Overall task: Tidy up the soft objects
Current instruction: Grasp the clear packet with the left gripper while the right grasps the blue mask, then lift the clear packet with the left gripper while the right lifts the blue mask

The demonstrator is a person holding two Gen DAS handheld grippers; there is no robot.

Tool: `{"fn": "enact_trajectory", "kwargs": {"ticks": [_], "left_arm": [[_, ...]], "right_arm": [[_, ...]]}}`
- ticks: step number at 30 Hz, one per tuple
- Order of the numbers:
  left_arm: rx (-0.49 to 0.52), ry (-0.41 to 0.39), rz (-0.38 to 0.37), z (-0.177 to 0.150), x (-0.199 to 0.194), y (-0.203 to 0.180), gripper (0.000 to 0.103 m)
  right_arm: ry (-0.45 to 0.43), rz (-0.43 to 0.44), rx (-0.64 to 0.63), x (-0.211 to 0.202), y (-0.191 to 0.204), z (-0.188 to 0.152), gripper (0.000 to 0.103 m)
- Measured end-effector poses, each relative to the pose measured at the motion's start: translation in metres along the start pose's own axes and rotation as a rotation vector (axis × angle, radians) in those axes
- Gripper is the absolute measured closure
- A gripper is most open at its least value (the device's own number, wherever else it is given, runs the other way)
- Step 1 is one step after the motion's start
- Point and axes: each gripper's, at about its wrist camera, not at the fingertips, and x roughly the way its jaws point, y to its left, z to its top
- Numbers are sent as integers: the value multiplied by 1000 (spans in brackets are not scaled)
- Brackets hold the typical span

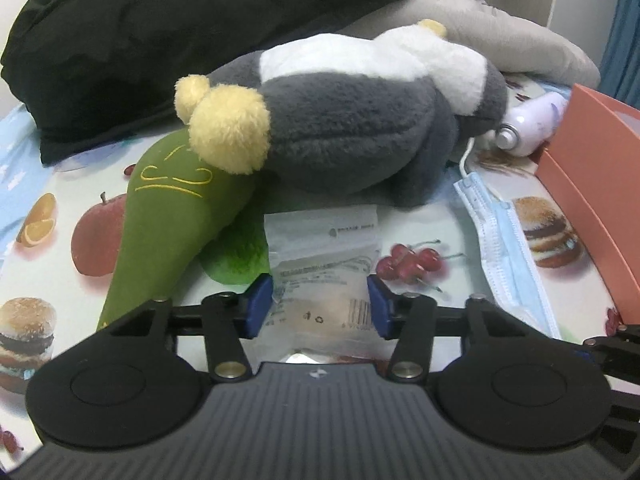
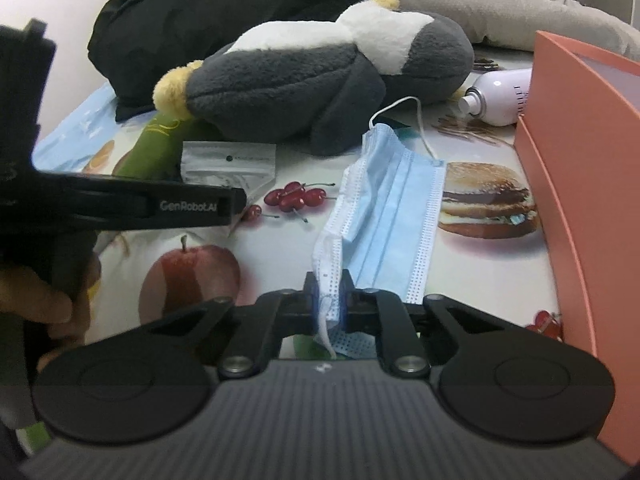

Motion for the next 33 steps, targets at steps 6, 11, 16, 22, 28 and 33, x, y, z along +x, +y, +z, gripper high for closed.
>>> {"fn": "enact_trajectory", "kwargs": {"ticks": [6,11,16,22,28,33], "left_arm": [[-19,5,-27,-14,-24,-10,52],[-29,23,-50,-36,-46,-23,54],[-47,46,-64,-62,-72,-34,54],[-29,65,-81,-91,-100,-46,54],[-17,88,-128,-119,-125,-54,54],[-26,89,-138,-133,-137,-53,53]], "right_arm": [[0,-20,-16,-25,-1,-13,90],[5,-29,-25,-47,-1,-28,90],[24,-28,-46,-66,2,-47,90],[57,-34,-48,-89,1,-74,90],[95,-15,-21,-117,-2,-101,90],[108,-6,26,-131,-7,-113,87]]}}
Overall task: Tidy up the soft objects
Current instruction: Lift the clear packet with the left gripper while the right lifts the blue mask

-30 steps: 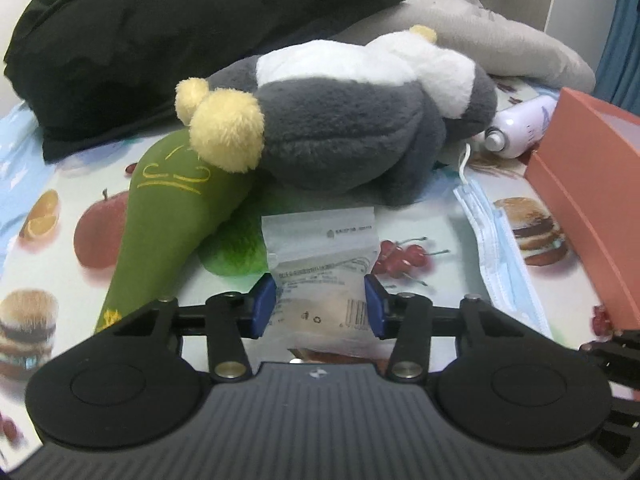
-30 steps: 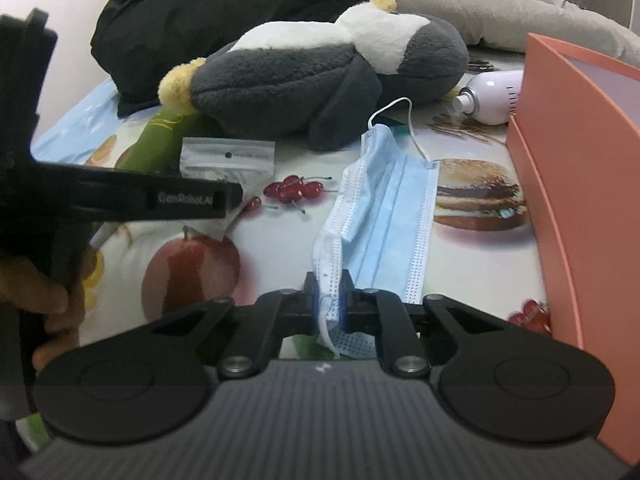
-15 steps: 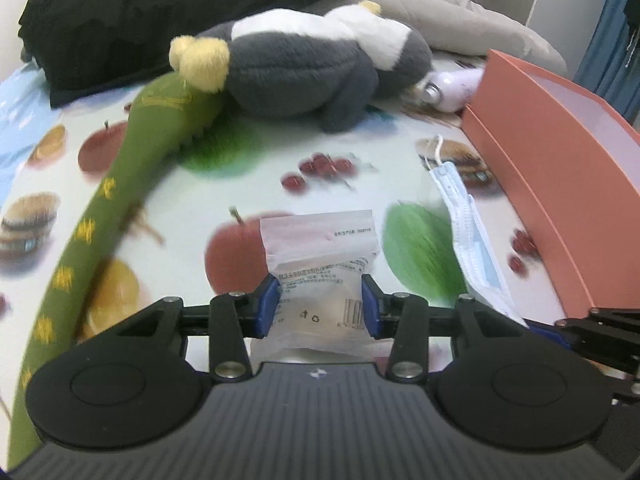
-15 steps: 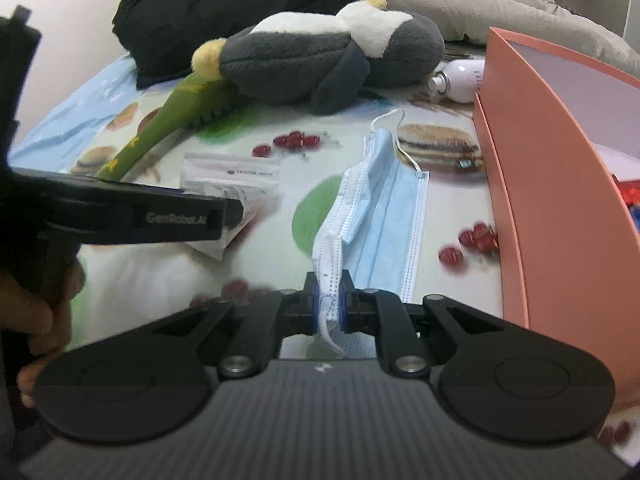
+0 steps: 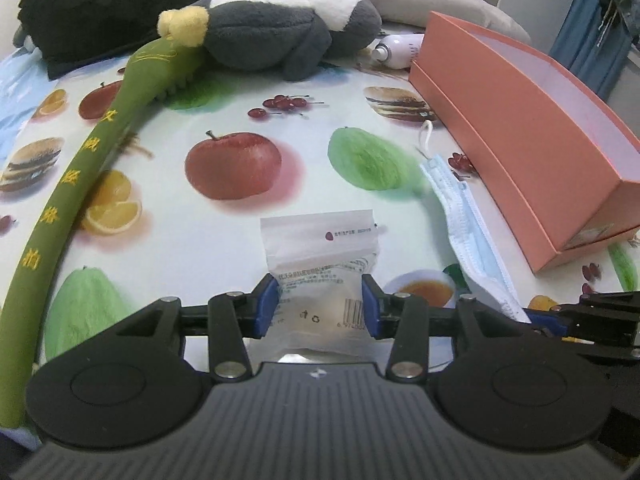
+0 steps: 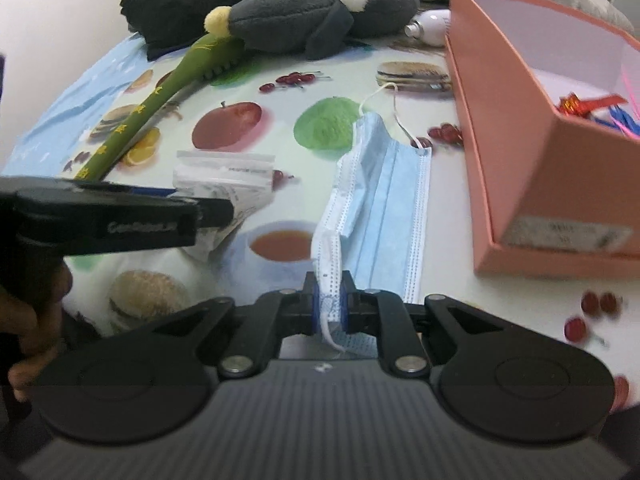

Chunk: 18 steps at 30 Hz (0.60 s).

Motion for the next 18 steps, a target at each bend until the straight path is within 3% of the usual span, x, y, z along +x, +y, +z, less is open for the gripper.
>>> {"fn": "enact_trajectory", "kwargs": {"ticks": [2,6,13,18], "left_arm": [[-17,6,0,-2,-1,3,51],[-64,-5,-27,-2,-4,14,37],[-138,-20,-68,5,-7,26,30],[-136,-13,-80,5,-4,24,30]], "right_arm": [[7,4,5,-2,0,-1,82],[-29,1,4,-8,2,1,50],[-83,-38,63,0,-8,13,49],[-70,-84,97,18,-18,16,49]]}}
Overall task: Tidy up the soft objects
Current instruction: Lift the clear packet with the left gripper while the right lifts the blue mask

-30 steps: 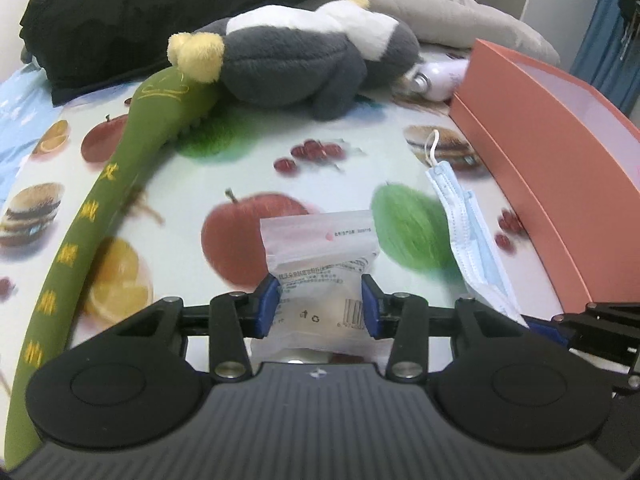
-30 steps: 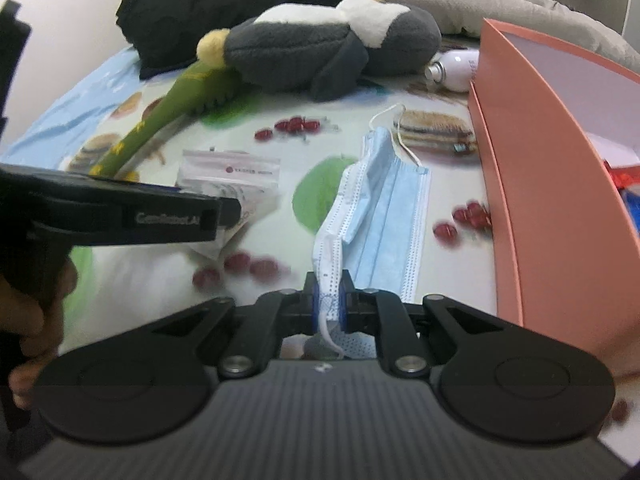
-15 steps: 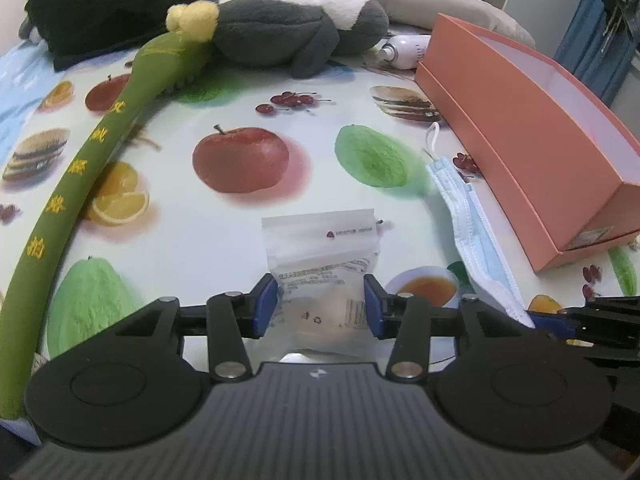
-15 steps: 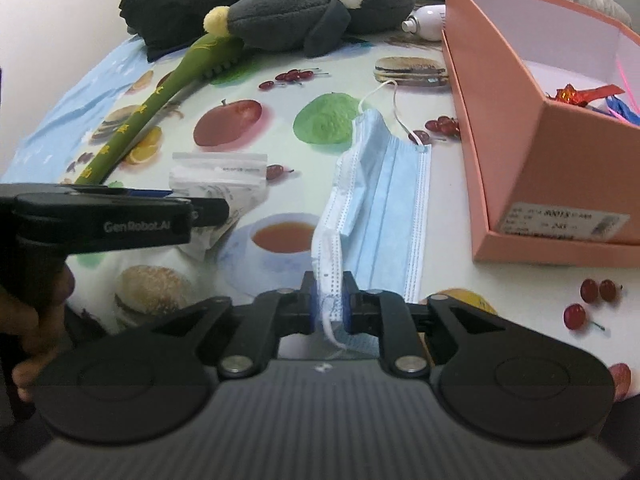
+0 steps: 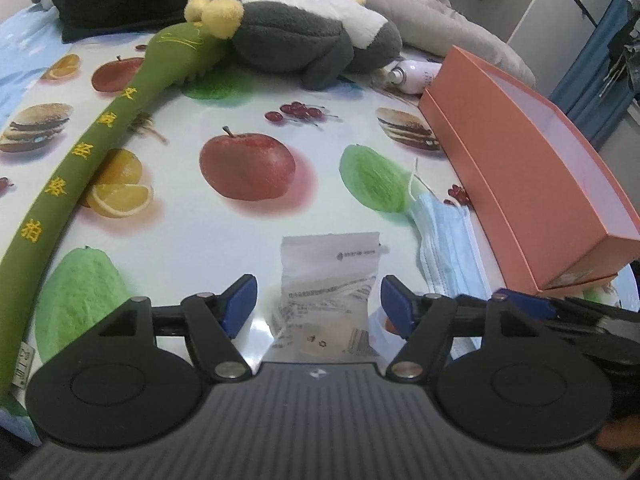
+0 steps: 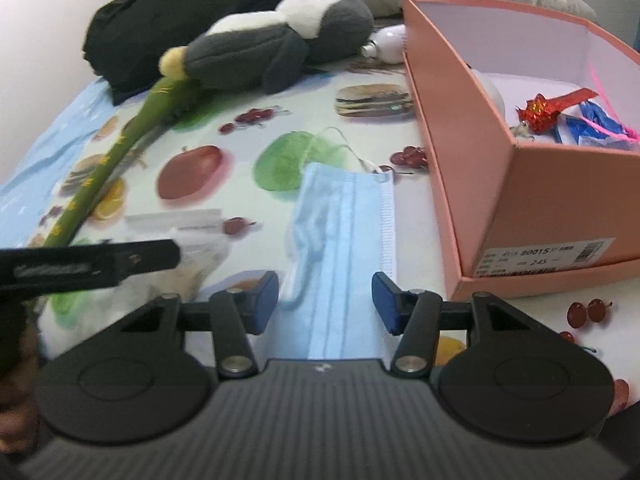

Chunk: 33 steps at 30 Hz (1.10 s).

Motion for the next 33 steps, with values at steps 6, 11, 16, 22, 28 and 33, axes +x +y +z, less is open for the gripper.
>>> {"fn": "enact_trajectory", "kwargs": {"ticks": [6,11,16,22,28,33], "left_arm": [[27,0,5,-3,4,-6,30],[55,-5,22,-5,7,-10,30],[59,-6,23,-6,6,-11,30],[70,-18,37,-9,3,-13,30],[74,-7,43,-14,6,-16,31],[100,-10,90,-17,13,-20,42]], "right_arm": [[3,-8,-85,11,8,-5,47],[14,-2,-118,12,13,-6,49],[32,35,-139,12,16,-5,69],[38,65,-132,11,20,-5,92],[31,69,-119,3,21,-8,94],[22,60,-99,-7,15,-7,94]]}}
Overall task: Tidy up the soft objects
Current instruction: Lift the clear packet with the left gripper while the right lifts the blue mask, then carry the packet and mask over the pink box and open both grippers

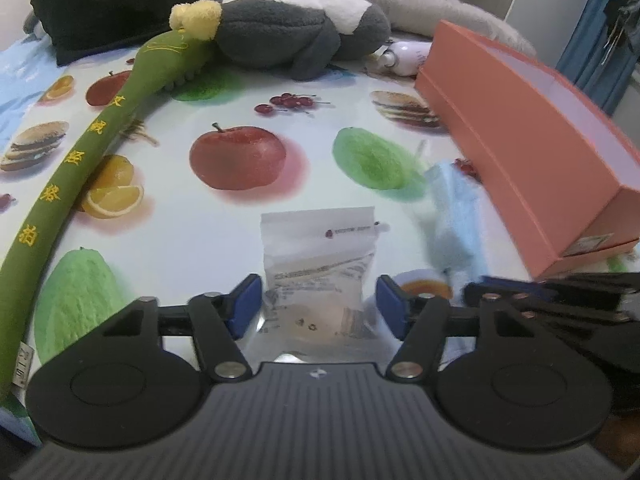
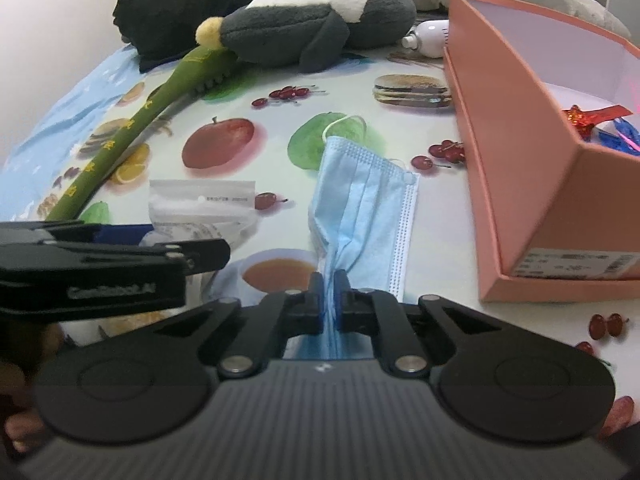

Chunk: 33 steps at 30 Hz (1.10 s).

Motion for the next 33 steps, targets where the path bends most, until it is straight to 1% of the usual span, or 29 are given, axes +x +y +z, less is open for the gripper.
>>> {"fn": "enact_trajectory", "kwargs": {"ticks": [2,6,11,16,22,26,30,33], "left_arm": [[9,-1,18,-1,2,-1,45],[-2,-11,16,-1,-1,-2,52],[-40,-37,3,1,-15,-3,53],[-84,-73,-19,9,-40,-4,53],[-88,-124,-42,25,-74,-13,53],[-91,-150,-74,36,-95,-23,53],[-67,-179,-79,51,-115,-40,53],[-50,-202,-103,63,-128,-54,53]], "right_arm": [[4,1,10,-3,-3,0,94],[0,3,18,-11,-7,0,94],[-18,5,10,-26,-6,3,94],[-44,24,13,-45,-4,9,94],[-99,40,15,-77,-1,20,94],[-142,46,25,-100,-3,29,94],[-186,40,35,-124,-8,40,94],[-223,32,44,-143,-16,49,94]]}}
